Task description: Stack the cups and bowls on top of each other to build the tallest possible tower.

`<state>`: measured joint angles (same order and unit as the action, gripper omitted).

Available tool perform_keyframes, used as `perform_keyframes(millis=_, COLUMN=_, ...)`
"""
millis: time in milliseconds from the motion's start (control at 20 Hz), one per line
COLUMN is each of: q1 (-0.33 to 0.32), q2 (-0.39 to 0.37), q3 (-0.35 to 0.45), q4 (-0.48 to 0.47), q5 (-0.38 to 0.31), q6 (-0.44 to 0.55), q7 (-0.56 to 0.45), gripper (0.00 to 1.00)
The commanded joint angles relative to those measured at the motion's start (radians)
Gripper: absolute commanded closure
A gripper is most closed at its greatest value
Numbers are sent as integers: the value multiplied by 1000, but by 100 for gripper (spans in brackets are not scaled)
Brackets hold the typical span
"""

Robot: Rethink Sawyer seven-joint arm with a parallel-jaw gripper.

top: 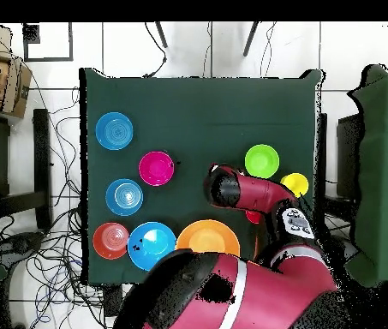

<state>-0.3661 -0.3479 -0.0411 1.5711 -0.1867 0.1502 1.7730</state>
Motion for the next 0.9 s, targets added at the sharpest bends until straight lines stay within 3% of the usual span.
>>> perform_keyframes(millis=50, q1=0, q2=-17, q3=-3, q4=49, q5=-40, q6=-101, q7=137, gripper=0)
perform_keyframes(millis=200, q1=1, q2=-23, q3=-7, q4=71, q5=-41, q6=-118, q7=143, gripper=0)
perform_keyframes(millis=600, q1=-1, q2=-261, q3=10, q4=224, q5=-15, q6=19, q7=110, gripper=0)
perform_keyframes(millis=900, q1=43, q2=-235, q3=-38, q4=197, q5=-1, q6=16, q7=121, gripper=0)
